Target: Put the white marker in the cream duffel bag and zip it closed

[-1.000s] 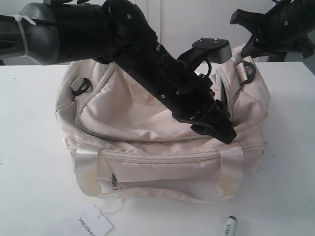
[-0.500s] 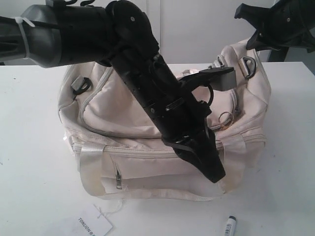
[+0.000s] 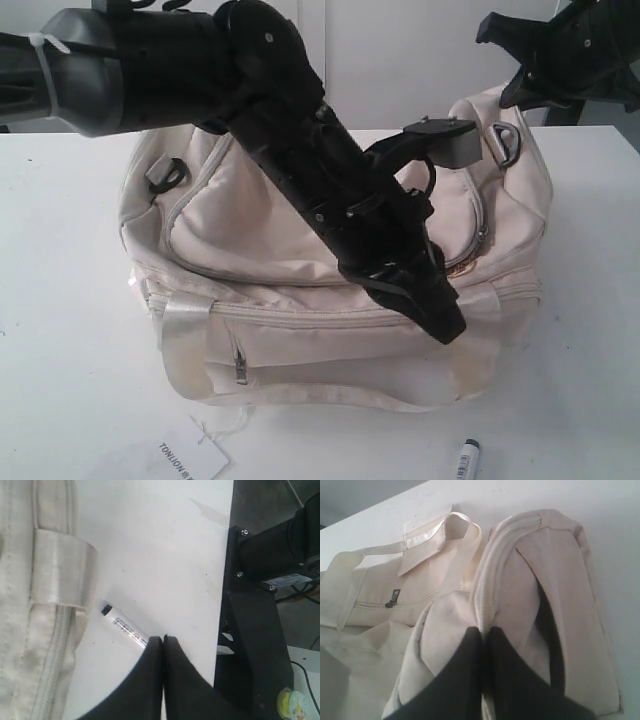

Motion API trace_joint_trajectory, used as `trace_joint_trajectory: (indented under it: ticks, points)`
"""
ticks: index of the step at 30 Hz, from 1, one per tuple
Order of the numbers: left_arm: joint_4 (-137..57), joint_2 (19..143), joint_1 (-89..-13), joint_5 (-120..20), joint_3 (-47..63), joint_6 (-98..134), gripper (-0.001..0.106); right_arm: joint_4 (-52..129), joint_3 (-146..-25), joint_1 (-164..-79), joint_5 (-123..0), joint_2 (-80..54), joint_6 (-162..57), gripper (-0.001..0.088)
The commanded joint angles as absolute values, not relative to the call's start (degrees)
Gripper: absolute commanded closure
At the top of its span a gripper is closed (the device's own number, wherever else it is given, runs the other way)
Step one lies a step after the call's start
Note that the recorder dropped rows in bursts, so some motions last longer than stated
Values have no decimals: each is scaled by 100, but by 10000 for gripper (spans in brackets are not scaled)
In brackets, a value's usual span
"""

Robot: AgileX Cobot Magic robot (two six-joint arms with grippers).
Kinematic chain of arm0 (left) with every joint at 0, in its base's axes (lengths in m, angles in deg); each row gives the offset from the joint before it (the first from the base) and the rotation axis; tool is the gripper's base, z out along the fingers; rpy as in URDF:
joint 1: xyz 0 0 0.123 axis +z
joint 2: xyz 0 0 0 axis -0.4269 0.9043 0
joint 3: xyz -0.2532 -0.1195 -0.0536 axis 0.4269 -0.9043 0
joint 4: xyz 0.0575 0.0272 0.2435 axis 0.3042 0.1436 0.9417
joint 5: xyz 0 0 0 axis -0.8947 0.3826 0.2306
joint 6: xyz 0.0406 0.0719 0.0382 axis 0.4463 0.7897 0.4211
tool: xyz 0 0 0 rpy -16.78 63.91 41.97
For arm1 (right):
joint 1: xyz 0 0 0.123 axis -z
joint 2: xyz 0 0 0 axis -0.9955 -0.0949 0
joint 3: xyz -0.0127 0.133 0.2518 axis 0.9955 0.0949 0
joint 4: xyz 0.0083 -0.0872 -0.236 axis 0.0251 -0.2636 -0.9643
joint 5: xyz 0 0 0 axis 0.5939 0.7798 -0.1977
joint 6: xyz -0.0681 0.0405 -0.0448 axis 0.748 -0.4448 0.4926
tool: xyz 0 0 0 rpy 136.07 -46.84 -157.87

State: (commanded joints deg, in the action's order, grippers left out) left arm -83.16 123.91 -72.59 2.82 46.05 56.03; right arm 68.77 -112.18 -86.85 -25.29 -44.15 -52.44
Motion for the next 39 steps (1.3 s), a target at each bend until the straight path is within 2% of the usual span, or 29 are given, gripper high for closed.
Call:
trace_joint_trajectory:
  ticks: [9, 17, 24, 26, 30, 32, 39]
  points:
    - [-7281, 12088, -7347, -1011, 4605, 5104, 1053, 6862, -11218, -8685, -2416, -4415, -5244, 868]
    - [-3317, 12065, -8474, -2384, 4251, 2745, 1053, 6862, -11218, -8685, -2403, -4415, -5244, 868]
    - [-3423, 12208, -8485, -2592, 4105, 2703, 1053, 6862, -11218, -8685, -2403, -4415, -5244, 868]
    - [-3572, 12208, -8485, -2806, 4095, 2703, 1017, 6862, -11218, -8685, -2404, -4415, -5234, 868]
    - [-3570, 12247, -8485, -2890, 4095, 2703, 688, 6862, -11218, -8685, -2416, -4415, -5223, 868]
    - [-3620, 12340, -8485, -2914, 4095, 2703, 595, 6862, -11218, -8685, -2417, -4415, -5213, 868]
    - [-3642, 12668, -8485, -2969, 4095, 2703, 582, 6862, -11218, -8685, -2417, -4415, -5201, 868]
